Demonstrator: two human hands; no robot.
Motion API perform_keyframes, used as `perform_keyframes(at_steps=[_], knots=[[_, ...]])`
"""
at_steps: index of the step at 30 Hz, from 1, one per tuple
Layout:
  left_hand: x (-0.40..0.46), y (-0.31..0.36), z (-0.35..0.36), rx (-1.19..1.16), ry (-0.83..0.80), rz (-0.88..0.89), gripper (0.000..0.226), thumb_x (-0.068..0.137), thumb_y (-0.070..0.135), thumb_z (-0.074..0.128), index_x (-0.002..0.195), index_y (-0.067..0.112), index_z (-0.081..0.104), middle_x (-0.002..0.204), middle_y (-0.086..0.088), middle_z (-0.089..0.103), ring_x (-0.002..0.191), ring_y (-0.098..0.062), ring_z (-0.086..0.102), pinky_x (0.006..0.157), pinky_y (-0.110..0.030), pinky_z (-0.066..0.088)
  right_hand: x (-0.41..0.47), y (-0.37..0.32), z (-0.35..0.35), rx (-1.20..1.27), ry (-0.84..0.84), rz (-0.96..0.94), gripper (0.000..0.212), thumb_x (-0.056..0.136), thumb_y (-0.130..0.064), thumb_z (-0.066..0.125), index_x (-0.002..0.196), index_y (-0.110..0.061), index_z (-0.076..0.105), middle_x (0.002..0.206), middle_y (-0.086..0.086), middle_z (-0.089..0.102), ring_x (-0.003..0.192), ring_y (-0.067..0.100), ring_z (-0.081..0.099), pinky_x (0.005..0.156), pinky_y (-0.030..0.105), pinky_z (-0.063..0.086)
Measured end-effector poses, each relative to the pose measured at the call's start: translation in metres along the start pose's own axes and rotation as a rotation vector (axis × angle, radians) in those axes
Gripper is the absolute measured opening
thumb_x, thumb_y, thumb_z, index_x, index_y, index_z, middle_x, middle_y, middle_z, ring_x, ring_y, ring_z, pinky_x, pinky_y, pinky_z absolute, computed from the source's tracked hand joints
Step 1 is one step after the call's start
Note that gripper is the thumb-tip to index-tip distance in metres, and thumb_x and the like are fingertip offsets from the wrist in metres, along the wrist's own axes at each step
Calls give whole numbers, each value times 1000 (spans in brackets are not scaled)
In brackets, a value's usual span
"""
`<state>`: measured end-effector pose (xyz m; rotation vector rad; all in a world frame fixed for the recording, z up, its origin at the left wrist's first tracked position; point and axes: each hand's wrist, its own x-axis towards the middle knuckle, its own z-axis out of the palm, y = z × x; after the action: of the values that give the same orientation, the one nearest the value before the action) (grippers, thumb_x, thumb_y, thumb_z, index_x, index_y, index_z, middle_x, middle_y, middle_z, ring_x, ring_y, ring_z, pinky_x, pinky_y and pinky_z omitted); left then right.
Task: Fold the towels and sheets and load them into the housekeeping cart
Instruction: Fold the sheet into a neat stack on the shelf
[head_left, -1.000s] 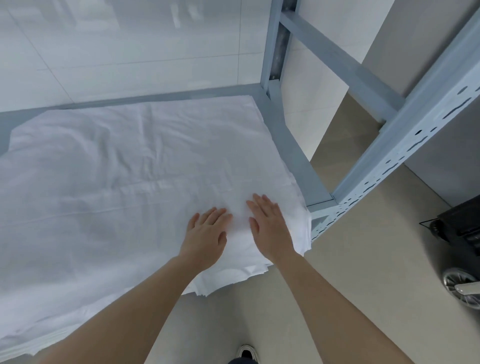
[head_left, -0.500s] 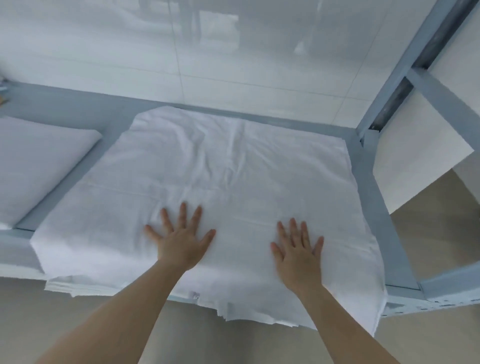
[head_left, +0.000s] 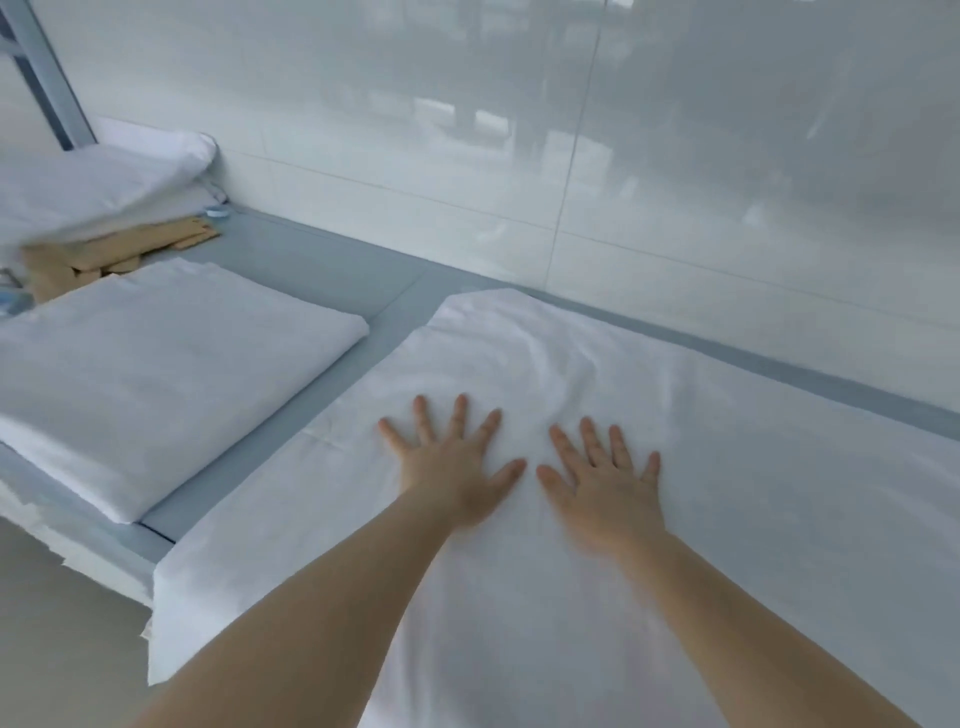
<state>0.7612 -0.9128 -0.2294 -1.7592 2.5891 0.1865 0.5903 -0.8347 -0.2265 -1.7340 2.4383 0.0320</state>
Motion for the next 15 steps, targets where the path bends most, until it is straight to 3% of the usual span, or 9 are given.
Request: perform_keyframes(at_steps=[10,15], knots=[[156,-25,-8,-22,79,37,78,80,80,1,150,45,-2,162,5,-7,147,-34,-12,104,-71,-8,172,-47,-18,13,54,31,59,91,-68,8,147,-50,-2,160,-9,-10,148,19,-9,113,62,-5],[217,-36,-16,-92,96,54,76,90,70,14,154,31,2,163,-3,-1,148,-29,0,114,-58,1,235,-53,-24,3,51,28,61,89,-72,7,146,-53,-2,161,-10,-8,148,17,-7,114,59,-5]])
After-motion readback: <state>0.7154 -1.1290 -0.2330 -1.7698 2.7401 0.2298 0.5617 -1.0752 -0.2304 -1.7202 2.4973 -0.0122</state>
